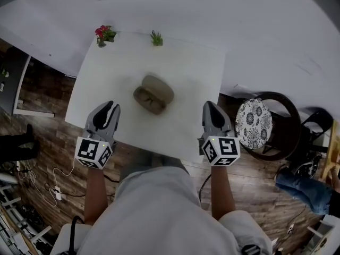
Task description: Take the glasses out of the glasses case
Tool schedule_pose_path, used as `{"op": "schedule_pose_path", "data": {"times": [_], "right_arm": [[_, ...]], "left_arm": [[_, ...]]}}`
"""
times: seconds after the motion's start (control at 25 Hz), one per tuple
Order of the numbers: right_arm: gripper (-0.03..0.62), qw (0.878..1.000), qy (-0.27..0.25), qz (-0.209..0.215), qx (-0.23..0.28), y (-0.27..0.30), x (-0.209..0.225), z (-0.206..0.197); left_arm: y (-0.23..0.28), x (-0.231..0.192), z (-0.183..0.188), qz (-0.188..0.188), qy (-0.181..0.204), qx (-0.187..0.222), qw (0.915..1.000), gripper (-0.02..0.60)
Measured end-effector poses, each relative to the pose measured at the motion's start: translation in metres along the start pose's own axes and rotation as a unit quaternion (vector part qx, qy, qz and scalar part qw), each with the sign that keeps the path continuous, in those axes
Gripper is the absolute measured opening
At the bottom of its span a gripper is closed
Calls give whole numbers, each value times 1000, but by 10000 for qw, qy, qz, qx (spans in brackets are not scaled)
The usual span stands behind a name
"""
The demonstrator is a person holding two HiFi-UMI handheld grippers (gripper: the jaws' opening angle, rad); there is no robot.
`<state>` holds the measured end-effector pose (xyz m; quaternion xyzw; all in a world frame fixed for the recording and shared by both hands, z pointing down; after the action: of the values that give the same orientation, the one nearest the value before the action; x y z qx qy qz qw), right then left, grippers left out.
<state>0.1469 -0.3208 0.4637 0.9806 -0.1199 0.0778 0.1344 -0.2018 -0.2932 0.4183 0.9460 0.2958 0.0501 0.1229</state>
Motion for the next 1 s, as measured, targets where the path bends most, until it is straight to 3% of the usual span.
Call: {"op": "schedule_pose_path", "data": {"times": [0.4, 1.0], "right_arm": [[3, 9989, 56, -409, 217, -8, -26, -4], [3, 9936, 178, -1065, 315, 2, -50, -6]], "left_arm": [[23, -23, 4, -620, -25, 253, 9977, 84], [47, -68, -1, -1227, -103, 211, 9922, 84]]}}
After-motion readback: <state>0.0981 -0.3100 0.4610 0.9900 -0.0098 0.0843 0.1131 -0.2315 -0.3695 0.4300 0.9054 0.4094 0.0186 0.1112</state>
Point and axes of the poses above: the fingertips, and each gripper's own axes: y forward along the fingers, x to its right, z out of its top, the point moved 7 cm from there along -y, backward along the fingers, and after that the axes turned 9 degrees about -z, right-handed, at the moved point
